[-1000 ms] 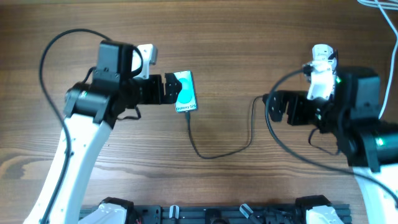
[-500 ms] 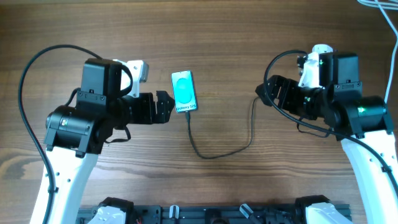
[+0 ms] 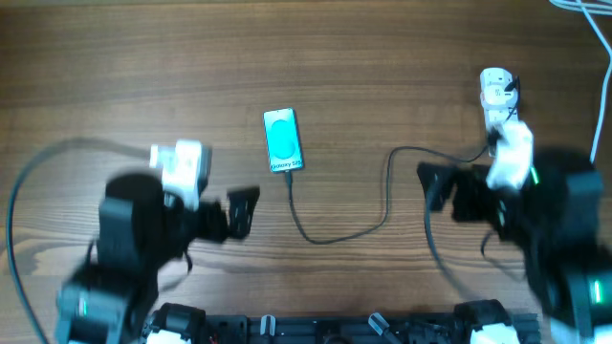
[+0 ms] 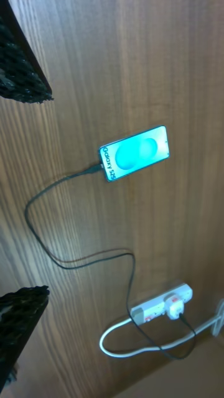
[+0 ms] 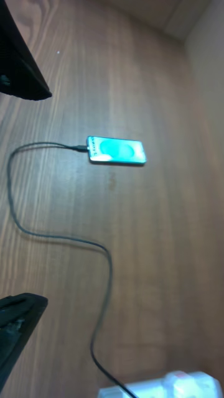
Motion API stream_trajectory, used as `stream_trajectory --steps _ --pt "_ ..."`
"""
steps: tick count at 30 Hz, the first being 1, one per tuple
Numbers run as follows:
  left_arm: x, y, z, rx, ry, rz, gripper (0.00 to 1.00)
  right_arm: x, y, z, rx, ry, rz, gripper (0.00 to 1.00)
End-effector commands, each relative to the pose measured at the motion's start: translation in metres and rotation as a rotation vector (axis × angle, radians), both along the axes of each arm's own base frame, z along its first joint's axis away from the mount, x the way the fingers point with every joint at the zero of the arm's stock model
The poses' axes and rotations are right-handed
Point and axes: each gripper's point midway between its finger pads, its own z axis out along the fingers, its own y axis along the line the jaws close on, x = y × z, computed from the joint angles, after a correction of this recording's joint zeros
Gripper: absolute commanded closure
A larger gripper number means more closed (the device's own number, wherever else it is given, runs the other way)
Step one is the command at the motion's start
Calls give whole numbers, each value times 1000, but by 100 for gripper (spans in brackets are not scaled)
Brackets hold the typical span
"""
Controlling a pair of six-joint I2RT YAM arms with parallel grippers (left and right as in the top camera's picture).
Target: Plug charger to phone and switch on socket
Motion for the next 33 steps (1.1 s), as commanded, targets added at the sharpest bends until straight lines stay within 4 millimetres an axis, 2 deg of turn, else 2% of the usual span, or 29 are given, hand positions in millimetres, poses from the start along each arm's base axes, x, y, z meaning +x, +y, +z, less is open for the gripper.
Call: stream_trajectory --steps 1,7,16,27,33 --pt "-14 5 -23 -3 -49 7 0 -17 -5 -11 -7 -99 -8 0" --pt "-12 5 -9 -45 -136 22 0 -22 -9 -6 57 -138 -69 0" --pt "-12 5 -10 -44 -132 22 0 -20 -8 -12 108 -81 -110 0" --pt "-29 9 -36 -14 -6 23 0 -20 -8 -12 116 -76 -116 0" --pt "-33 10 -42 -7 25 23 0 -20 -8 -12 116 -76 -116 0"
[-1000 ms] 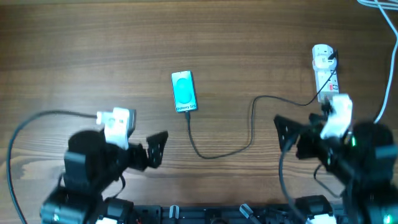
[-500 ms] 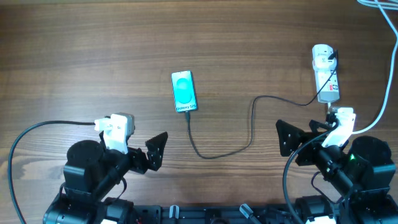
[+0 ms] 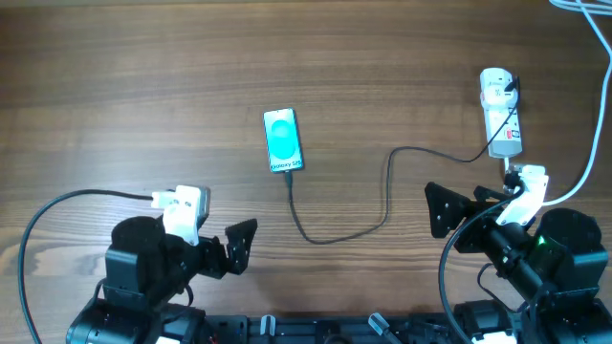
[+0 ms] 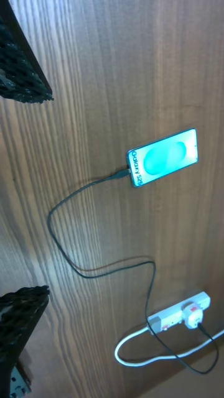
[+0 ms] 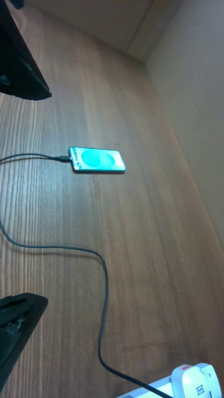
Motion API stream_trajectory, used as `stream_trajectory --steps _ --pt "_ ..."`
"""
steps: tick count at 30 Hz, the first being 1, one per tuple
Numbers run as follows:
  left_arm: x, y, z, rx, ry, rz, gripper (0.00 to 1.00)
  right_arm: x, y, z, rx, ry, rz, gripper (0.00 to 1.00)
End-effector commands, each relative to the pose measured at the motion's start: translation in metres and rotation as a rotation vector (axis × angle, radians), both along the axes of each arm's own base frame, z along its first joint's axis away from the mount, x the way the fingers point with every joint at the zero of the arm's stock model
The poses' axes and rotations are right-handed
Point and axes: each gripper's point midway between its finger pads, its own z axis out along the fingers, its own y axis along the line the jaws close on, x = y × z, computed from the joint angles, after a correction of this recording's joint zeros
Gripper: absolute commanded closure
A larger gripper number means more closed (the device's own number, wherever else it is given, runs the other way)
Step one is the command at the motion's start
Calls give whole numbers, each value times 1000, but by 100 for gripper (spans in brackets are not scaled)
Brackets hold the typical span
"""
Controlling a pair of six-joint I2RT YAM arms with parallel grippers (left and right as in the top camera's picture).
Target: Plug charger to phone and switch on socket
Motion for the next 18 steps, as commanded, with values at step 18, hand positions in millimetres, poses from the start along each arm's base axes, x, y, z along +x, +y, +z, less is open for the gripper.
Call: stream_trajectory --steps 18 --pt "-8 44 14 60 -133 215 0 2 -2 -4 -2 13 -16 0"
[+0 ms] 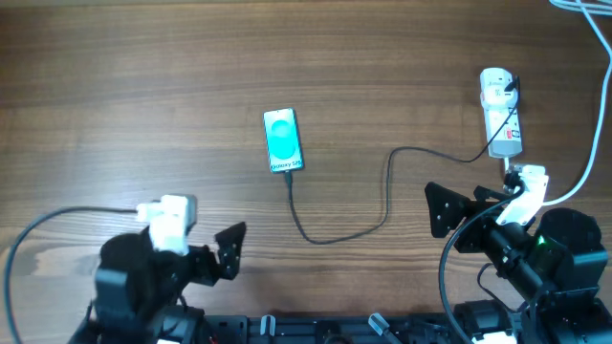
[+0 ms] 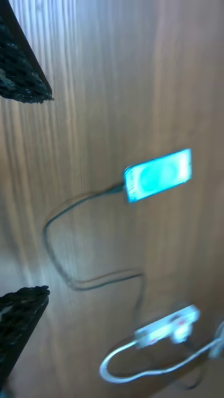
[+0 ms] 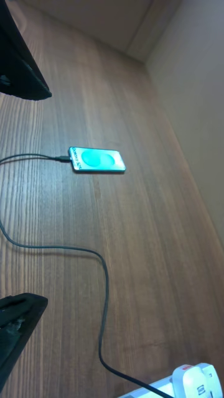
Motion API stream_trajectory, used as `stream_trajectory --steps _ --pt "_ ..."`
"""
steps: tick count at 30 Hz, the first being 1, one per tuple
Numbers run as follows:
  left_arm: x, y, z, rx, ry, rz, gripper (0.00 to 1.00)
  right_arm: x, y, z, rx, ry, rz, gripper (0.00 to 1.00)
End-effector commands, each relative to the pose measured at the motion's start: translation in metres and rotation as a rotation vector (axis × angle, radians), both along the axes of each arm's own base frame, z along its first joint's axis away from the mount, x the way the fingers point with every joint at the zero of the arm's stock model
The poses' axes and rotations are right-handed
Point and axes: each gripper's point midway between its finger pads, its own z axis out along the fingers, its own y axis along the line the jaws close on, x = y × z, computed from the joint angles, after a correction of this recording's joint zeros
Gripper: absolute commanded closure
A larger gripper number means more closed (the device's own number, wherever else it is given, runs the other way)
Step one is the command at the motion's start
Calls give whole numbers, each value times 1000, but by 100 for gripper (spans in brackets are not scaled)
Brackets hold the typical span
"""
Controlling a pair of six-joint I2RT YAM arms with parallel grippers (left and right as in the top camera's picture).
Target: Plug charger to phone and switch on socket
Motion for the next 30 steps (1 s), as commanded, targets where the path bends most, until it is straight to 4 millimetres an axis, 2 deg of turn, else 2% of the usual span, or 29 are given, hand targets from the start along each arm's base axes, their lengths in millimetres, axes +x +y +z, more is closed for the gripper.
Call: stream_trajectory --steps 1,6,11,17,20,24,30 --pt "-2 32 12 49 -105 166 0 2 -2 -4 -4 11 -15 0" --pt "-3 60 21 73 -201 323 0 2 -2 -4 -5 11 -15 0" --pt "14 73 19 63 -334 399 0 2 -2 -4 -4 11 -15 0" --pt "46 68 0 15 -491 353 0 2 -2 -4 -5 11 -15 0" --pt "58 66 -2 -16 -588 336 0 2 -2 -4 -4 11 -15 0" --pt "69 68 -1 -78 -680 353 0 2 -2 -4 -5 11 -15 0" --pt "73 70 -1 -89 -748 358 0 2 -2 -4 -5 11 -15 0"
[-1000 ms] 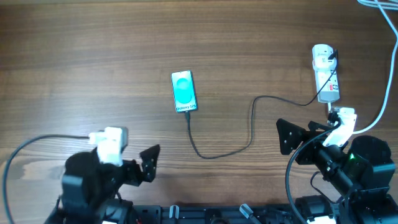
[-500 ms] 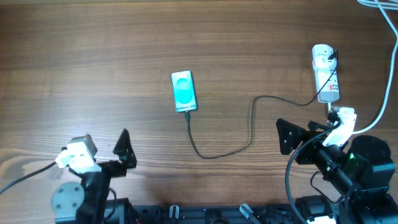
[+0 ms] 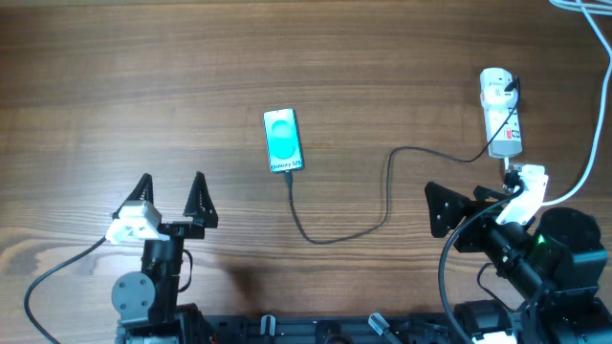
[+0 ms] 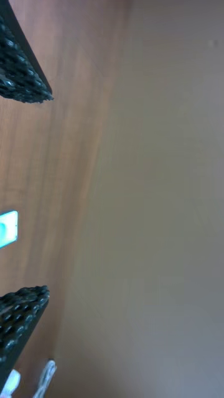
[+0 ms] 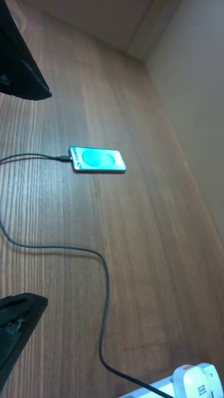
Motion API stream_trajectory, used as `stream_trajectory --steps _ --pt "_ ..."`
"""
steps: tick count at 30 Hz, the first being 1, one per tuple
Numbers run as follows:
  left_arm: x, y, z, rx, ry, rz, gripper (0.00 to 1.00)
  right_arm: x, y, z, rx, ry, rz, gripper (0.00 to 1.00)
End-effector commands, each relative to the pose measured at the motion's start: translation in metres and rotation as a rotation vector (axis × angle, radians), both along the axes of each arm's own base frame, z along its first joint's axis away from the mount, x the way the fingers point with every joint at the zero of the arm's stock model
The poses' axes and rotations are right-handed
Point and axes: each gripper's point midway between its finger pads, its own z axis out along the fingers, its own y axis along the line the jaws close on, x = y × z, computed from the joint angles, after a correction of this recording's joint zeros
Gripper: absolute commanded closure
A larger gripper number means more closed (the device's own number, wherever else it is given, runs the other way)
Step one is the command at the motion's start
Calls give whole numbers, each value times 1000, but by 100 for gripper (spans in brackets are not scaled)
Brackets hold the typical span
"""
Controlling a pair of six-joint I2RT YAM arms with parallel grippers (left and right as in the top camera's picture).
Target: Plug charger to phone and switch on socket
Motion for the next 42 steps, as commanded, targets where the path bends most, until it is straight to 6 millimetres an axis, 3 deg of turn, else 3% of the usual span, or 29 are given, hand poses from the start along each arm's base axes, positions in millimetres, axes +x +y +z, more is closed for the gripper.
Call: stream_trajectory --steps 1,9,13,42 --pt "2 2 -7 -41 -10 0 0 1 -2 -3 -4 9 -15 0" --pt "5 11 -28 -86 50 48 0 1 -2 -3 -4 9 -15 0" --pt "5 12 -60 -101 181 59 0 1 -2 -3 -4 9 -15 0" --pt "5 8 -60 -99 180 45 0 1 -2 -3 -4 9 -15 0"
